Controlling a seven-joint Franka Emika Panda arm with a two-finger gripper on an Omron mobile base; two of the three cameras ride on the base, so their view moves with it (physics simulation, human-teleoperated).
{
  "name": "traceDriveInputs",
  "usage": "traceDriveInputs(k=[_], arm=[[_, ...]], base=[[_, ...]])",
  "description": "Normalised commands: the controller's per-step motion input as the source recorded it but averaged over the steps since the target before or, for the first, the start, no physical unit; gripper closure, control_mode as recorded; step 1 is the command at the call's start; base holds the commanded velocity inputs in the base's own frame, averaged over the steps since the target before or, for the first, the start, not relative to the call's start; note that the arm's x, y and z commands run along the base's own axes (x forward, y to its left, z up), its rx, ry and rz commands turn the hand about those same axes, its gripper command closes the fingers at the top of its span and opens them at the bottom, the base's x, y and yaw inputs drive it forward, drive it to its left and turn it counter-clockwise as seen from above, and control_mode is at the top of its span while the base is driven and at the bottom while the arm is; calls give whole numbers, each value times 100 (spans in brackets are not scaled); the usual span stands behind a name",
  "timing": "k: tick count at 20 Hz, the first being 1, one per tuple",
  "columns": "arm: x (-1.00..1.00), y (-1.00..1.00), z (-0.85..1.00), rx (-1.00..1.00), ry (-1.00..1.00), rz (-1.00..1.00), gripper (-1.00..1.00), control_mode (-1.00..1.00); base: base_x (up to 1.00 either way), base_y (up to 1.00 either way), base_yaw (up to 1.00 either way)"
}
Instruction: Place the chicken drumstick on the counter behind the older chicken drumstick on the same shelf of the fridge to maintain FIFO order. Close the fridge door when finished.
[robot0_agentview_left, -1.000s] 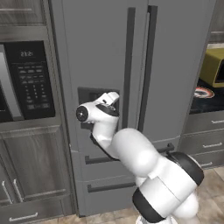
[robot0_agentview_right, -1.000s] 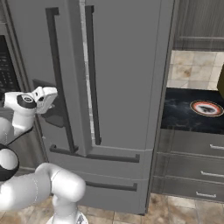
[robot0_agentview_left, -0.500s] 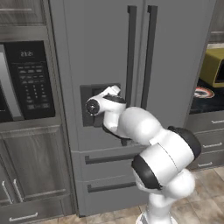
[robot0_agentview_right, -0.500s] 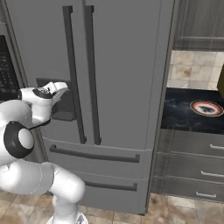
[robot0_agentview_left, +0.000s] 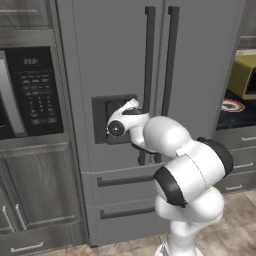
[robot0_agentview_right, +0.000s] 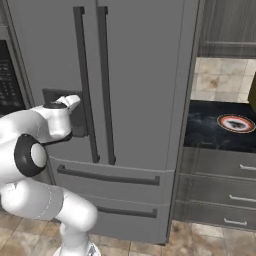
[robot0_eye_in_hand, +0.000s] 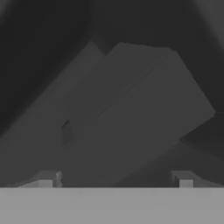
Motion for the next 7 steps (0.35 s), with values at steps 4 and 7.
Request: traceDriveInputs(k=[4,7], arm=[[47,0,3,4,-1,11,-100,-100],[42,0,3,1,0,8,-100,-100]], base=[[0,0,0],[0,0,0]])
